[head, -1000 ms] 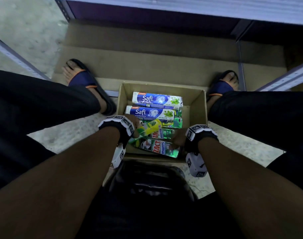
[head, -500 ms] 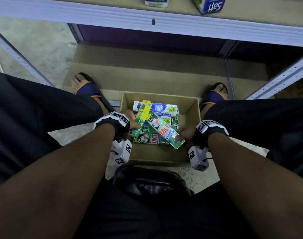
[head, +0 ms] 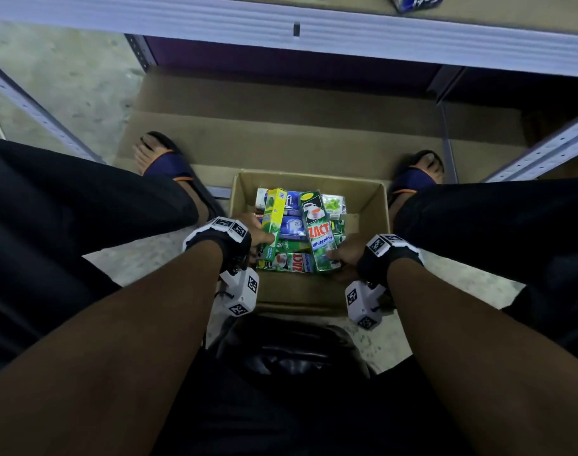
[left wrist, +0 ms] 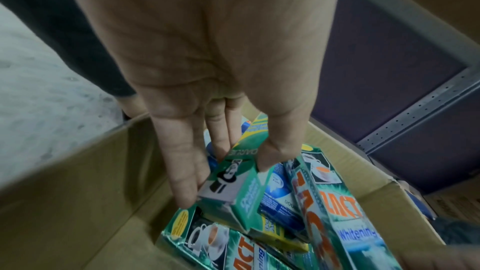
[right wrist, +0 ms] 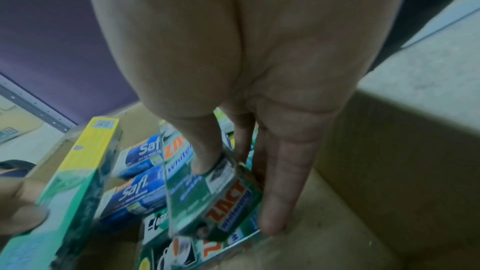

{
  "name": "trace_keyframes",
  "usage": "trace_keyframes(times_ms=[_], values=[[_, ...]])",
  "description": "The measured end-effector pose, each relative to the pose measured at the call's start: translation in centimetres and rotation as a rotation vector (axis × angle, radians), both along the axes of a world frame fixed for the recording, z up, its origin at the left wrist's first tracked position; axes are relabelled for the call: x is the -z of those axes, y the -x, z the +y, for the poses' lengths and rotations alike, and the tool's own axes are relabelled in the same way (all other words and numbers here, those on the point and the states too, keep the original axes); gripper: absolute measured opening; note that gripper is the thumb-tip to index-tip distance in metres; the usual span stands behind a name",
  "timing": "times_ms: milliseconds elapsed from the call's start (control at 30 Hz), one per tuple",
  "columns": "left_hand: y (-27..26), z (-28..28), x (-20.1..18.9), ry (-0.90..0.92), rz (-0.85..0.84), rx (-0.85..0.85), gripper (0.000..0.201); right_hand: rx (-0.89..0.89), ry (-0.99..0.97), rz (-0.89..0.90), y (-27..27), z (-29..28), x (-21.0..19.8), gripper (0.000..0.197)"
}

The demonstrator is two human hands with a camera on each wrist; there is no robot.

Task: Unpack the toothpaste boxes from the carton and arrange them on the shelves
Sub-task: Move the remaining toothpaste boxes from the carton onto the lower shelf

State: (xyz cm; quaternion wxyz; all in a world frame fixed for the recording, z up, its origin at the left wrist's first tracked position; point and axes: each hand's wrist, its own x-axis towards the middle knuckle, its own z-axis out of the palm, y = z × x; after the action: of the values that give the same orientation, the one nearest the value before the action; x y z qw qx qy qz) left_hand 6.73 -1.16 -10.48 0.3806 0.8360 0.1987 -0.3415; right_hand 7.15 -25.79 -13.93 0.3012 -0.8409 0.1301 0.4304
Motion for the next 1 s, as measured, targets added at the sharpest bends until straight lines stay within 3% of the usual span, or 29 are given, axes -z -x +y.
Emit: trace_keyframes(times_ms=[167, 300, 500, 567, 633, 700, 800, 900, 1000], values=[[-0.1, 0.1, 1.3, 0.072, 0.040, -0.078, 0.023, 0.187, -0.098, 0.032, -0.5, 1.5, 1.2, 0.022], [-0.2, 0.6, 2.5, 0.122, 0.085, -0.136, 0.023, 0.123, -0.054, 0.061, -0.6, 2.0, 1.7, 0.028], [-0.4, 0.4, 3.1, 0.164, 0.117, -0.228, 0.023, 0.141, -0.047, 0.067, -1.5, 2.3, 2.3, 0.021], [-0.4, 0.2, 3.4, 0.169, 0.121, -0.231, 0.023, 0.177, 0.000, 0.022, -1.9, 2.9, 2.4, 0.037], [-0.4, 0.1, 3.9, 0.167, 0.123, -0.246, 0.022, 0.269, -0.015, -0.040, -2.3, 3.8, 2.4, 0.078], [-0.4, -0.1, 4.3, 0.174, 0.124, -0.263, 0.023, 0.288, -0.092, -0.082, -2.5, 4.7, 2.3, 0.097], [-0.3, -0.2, 4.6, 0.187, 0.118, -0.293, 0.022, 0.335, -0.127, -0.114, -2.7, 5.2, 2.6, 0.108], [-0.3, -0.3, 4.8, 0.217, 0.124, -0.289, 0.020, 0.281, -0.044, -0.131, -2.7, 5.0, 2.8, 0.104], [-0.4, -0.2, 5.0, 0.221, 0.108, -0.293, 0.038, 0.223, -0.015, -0.131, -2.8, 4.7, 2.9, 0.097]])
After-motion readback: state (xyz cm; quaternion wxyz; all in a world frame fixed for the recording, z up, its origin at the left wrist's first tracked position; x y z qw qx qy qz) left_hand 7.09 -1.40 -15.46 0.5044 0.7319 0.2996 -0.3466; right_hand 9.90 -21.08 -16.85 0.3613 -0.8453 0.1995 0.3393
